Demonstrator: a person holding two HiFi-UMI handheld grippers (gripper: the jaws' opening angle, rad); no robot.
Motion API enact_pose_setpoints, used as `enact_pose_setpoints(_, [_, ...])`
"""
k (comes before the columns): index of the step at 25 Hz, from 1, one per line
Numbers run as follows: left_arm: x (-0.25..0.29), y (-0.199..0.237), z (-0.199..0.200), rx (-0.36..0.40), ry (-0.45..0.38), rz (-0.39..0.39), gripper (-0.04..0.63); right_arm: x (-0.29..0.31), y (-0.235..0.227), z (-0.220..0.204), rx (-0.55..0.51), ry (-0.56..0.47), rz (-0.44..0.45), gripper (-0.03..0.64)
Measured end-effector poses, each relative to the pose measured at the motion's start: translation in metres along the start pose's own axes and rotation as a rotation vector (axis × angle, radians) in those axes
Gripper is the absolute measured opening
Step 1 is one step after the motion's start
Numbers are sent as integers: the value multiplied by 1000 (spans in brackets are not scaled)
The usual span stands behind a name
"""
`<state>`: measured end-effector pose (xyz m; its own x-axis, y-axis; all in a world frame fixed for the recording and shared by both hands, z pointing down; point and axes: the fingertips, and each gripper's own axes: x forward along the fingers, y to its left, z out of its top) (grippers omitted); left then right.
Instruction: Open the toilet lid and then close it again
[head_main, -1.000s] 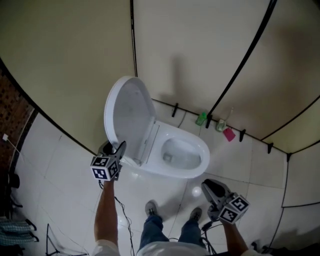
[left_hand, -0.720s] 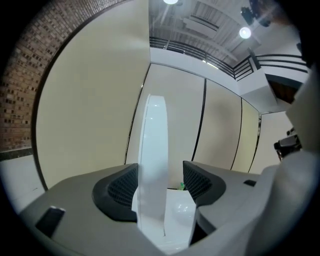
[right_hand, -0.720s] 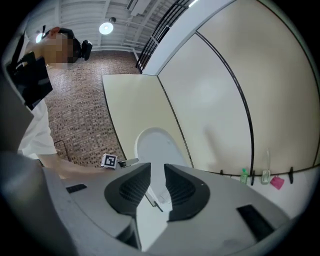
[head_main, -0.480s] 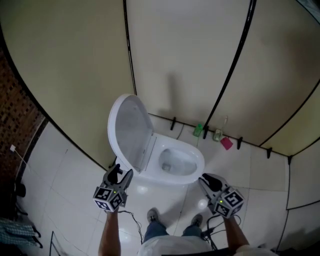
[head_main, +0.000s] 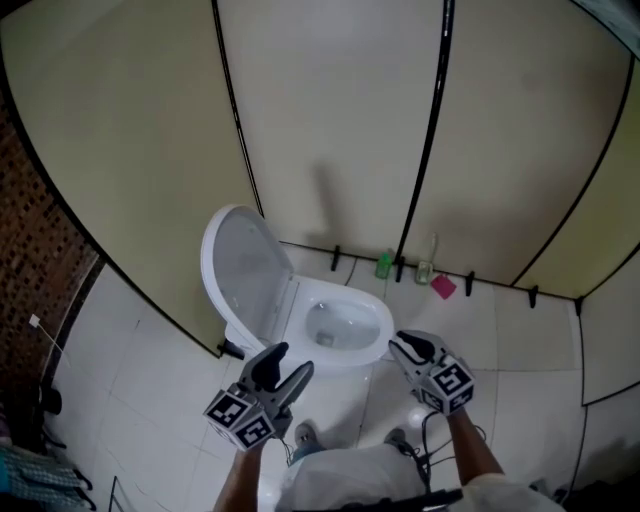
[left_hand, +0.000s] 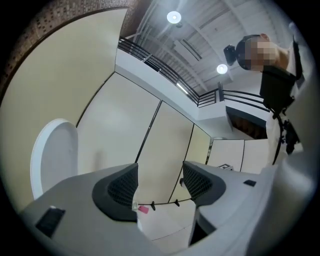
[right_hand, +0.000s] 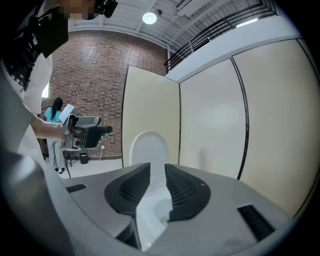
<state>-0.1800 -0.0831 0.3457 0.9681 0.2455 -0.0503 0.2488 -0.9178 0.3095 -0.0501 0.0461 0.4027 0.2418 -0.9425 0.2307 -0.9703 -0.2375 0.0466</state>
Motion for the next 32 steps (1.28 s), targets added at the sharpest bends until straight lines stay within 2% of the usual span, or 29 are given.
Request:
enact_pose_setpoints(4, [3,-12,-7,-4,8,-3,276,-9,5,-10,9,8,27,94])
enact_pose_setpoints(9, [3,-17,-18,65,77,48,255,-16,7,-7,11,-3,41,94])
enact_pose_setpoints(13, [12,-23,-13,47,31,81,256,-19,5,-4,10,-14,81,94])
enact_pose_setpoints(17, [29,-44,-10,50,0,115,256,-38,-6,-5,-34,-16,124,94])
enact_pose_setpoints(25, [81,-70,-26,49,0,215,256,-67,-78,-23,-104,31,219,94])
enact_pose_setpoints(28, [104,-63,-32,56,14,248,256,-52,-108,-22,-102,35,251,94])
enact_pose_setpoints(32, [133,-35,-36,34,1,326,256,-14,-143,-15,-126,49,358,94])
